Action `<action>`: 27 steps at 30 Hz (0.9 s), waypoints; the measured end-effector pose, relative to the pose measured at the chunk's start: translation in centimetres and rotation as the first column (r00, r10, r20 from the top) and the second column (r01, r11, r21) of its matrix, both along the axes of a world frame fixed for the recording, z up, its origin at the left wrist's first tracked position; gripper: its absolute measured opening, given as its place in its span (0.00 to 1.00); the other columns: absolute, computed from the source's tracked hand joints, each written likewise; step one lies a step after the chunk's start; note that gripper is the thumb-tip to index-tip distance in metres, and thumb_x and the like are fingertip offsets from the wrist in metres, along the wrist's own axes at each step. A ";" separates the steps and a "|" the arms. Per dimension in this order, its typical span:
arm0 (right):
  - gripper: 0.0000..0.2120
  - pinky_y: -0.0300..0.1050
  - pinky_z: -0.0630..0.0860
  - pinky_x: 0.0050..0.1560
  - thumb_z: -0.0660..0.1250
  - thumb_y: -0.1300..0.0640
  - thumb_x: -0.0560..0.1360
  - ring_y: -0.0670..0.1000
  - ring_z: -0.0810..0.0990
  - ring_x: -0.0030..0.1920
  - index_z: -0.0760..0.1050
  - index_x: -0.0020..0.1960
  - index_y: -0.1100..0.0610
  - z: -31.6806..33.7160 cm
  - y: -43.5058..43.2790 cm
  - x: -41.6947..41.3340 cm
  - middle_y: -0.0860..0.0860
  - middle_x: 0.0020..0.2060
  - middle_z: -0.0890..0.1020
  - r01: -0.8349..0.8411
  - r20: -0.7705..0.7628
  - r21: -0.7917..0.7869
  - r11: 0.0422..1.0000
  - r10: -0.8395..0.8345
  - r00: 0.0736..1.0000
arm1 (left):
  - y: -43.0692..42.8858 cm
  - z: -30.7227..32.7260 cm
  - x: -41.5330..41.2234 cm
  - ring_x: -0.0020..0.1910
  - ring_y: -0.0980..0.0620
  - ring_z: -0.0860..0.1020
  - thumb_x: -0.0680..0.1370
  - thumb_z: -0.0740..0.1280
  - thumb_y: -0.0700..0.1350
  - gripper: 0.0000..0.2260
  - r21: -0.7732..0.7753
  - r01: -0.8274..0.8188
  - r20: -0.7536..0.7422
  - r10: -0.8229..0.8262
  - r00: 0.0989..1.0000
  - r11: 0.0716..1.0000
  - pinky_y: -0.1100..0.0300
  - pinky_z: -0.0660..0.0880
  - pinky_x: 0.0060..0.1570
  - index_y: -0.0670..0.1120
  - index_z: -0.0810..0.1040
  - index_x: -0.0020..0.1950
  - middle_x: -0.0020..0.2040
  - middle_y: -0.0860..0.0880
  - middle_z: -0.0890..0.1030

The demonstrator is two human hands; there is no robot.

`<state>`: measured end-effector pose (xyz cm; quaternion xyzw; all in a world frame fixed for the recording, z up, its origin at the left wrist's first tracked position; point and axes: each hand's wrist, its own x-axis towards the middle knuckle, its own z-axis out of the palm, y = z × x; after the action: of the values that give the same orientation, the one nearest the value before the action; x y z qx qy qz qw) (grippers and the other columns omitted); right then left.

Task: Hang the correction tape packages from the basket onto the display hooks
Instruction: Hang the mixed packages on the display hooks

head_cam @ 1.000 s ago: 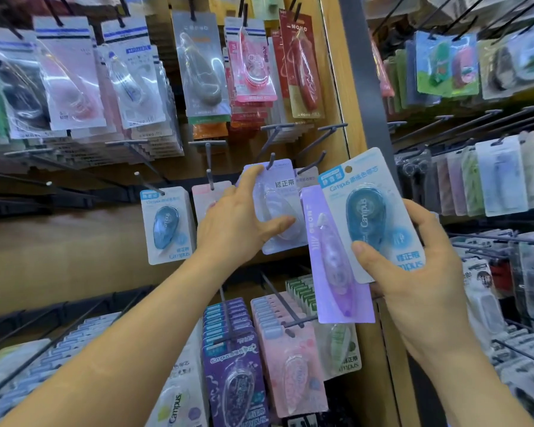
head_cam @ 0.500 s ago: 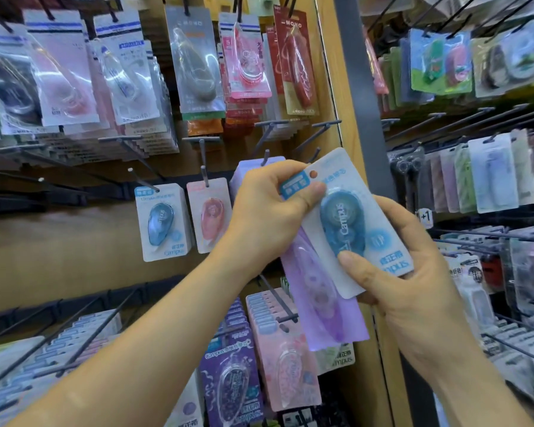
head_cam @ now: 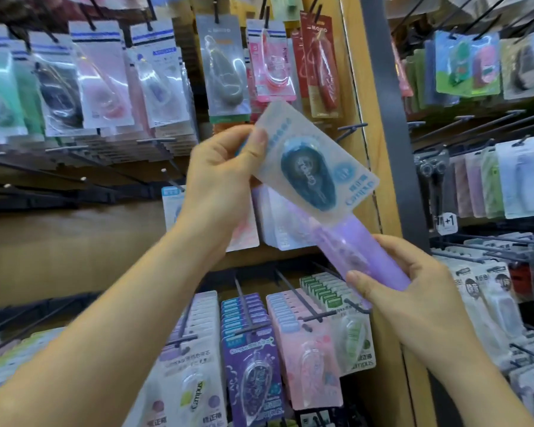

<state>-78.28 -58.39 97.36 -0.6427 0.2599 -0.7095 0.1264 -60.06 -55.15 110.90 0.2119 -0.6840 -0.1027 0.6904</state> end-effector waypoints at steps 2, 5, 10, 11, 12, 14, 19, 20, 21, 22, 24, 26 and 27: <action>0.16 0.40 0.80 0.47 0.78 0.61 0.69 0.47 0.85 0.45 0.78 0.48 0.44 0.0 -0.2 0.7 0.43 0.45 0.85 -0.036 0.071 0.027 0.999 0.034 0.997 | 1.5 1.4 2.3 0.38 0.56 0.81 0.81 0.64 0.42 0.08 -0.034 -0.073 0.050 0.075 0.996 0.997 0.60 0.81 0.40 0.48 0.81 0.44 0.37 0.54 0.83; 0.15 0.49 0.83 0.43 0.76 0.62 0.71 0.53 0.87 0.41 0.74 0.50 0.48 0.8 0.4 2.5 0.52 0.46 0.84 -0.209 0.127 0.063 0.976 0.200 0.972 | 2.9 2.6 6.5 0.35 0.57 0.82 0.76 0.72 0.42 0.03 -0.118 -0.250 0.084 0.260 0.962 0.961 0.63 0.79 0.34 0.48 0.82 0.43 0.35 0.55 0.83; 0.18 0.27 0.73 0.33 0.71 0.66 0.74 0.38 0.83 0.35 0.73 0.56 0.48 1.7 1.3 6.1 0.47 0.42 0.85 -0.284 0.019 0.089 0.955 0.283 0.959 | 2.8 2.2 13.4 0.34 0.57 0.80 0.75 0.73 0.43 0.03 -0.080 -0.475 0.054 0.480 0.876 0.876 0.61 0.79 0.35 0.51 0.83 0.43 0.37 0.52 0.82; 0.20 0.26 0.73 0.35 0.71 0.64 0.74 0.37 0.83 0.38 0.72 0.57 0.43 1.7 1.5 6.8 0.45 0.46 0.84 -0.274 -0.017 0.093 0.957 0.276 0.961 | 2.4 2.1 14.4 0.36 0.56 0.79 0.76 0.73 0.42 0.04 -0.074 -0.512 0.077 0.517 0.853 0.856 0.61 0.78 0.37 0.51 0.82 0.43 0.38 0.51 0.82; 0.23 0.27 0.74 0.40 0.72 0.61 0.74 0.37 0.82 0.44 0.70 0.59 0.38 1.5 1.5 7.3 0.44 0.51 0.83 -0.250 -0.050 0.083 0.965 0.254 0.966 | 2.0 1.9 15.2 0.38 0.55 0.78 0.76 0.72 0.42 0.05 -0.068 -0.540 0.104 0.544 0.832 0.839 0.61 0.76 0.38 0.52 0.82 0.43 0.39 0.51 0.82; 0.27 0.40 0.77 0.57 0.75 0.51 0.73 0.41 0.79 0.57 0.66 0.62 0.28 1.4 1.4 8.3 0.42 0.60 0.79 -0.206 -0.094 0.081 0.975 0.213 0.973 | 1.1 1.5 16.3 0.41 0.53 0.79 0.76 0.72 0.43 0.06 -0.040 -0.580 0.131 0.580 0.804 0.814 0.59 0.75 0.40 0.54 0.82 0.42 0.40 0.52 0.82; 0.24 0.41 0.75 0.59 0.74 0.46 0.71 0.40 0.80 0.57 0.69 0.61 0.30 1.7 1.3 9.7 0.35 0.58 0.80 -0.244 -0.108 0.068 0.967 0.250 0.962 | -0.4 1.6 16.3 0.42 0.54 0.82 0.76 0.73 0.45 0.02 -0.008 -0.566 0.107 0.563 0.819 0.825 0.58 0.78 0.41 0.51 0.84 0.45 0.42 0.52 0.84; 0.20 0.35 0.76 0.53 0.75 0.53 0.73 0.38 0.82 0.52 0.72 0.58 0.35 1.9 1.3 9.9 0.34 0.54 0.81 -0.286 -0.098 0.069 0.956 0.291 0.952 | -0.5 1.7 16.0 0.42 0.55 0.82 0.76 0.73 0.45 0.01 -0.012 -0.543 0.098 0.541 0.835 0.840 0.59 0.78 0.41 0.50 0.84 0.46 0.43 0.51 0.84; 0.17 0.35 0.78 0.50 0.73 0.58 0.75 0.39 0.84 0.48 0.75 0.56 0.39 2.0 1.3 10.1 0.36 0.51 0.83 -0.327 -0.089 0.089 0.941 0.334 0.938 | -0.7 1.9 15.7 0.42 0.54 0.82 0.76 0.73 0.45 0.01 -0.016 -0.519 0.088 0.518 0.851 0.855 0.58 0.78 0.41 0.50 0.84 0.46 0.43 0.51 0.84; 0.15 0.38 0.81 0.49 0.71 0.61 0.75 0.42 0.85 0.46 0.77 0.54 0.42 2.2 1.2 10.3 0.41 0.50 0.85 -0.353 -0.087 0.112 0.929 0.363 0.928 | -1.0 2.0 15.4 0.42 0.54 0.82 0.76 0.73 0.45 0.01 -0.019 -0.499 0.085 0.499 0.863 0.866 0.58 0.78 0.41 0.50 0.84 0.46 0.43 0.50 0.84; 0.12 0.47 0.82 0.52 0.71 0.61 0.75 0.47 0.85 0.48 0.78 0.54 0.46 2.3 0.9 10.8 0.45 0.49 0.86 -0.350 -0.086 0.139 0.926 0.363 0.928 | -1.4 2.3 15.0 0.44 0.52 0.82 0.76 0.73 0.46 0.01 -0.012 -0.488 0.106 0.486 0.867 0.873 0.55 0.79 0.42 0.51 0.84 0.46 0.44 0.49 0.85; 0.11 0.55 0.80 0.56 0.72 0.60 0.75 0.50 0.84 0.50 0.78 0.54 0.47 2.4 0.5 11.4 0.45 0.48 0.85 -0.363 -0.085 0.173 0.916 0.381 0.921 | -1.8 2.6 14.9 0.45 0.50 0.82 0.76 0.73 0.46 0.01 0.004 -0.494 0.129 0.489 0.862 0.870 0.51 0.81 0.45 0.50 0.84 0.46 0.44 0.48 0.85; 0.11 0.57 0.79 0.57 0.72 0.60 0.75 0.50 0.84 0.50 0.78 0.55 0.47 2.5 0.4 11.6 0.46 0.48 0.85 -0.379 -0.076 0.198 0.904 0.400 0.914 | -1.8 2.8 14.7 0.44 0.51 0.82 0.76 0.73 0.45 0.01 0.008 -0.498 0.142 0.492 0.859 0.867 0.52 0.81 0.45 0.50 0.84 0.46 0.44 0.49 0.85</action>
<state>-66.68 -57.96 99.87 -0.7073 0.1959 -0.6055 0.3079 -45.35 -56.96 113.69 0.4019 -0.6494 0.0775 0.6409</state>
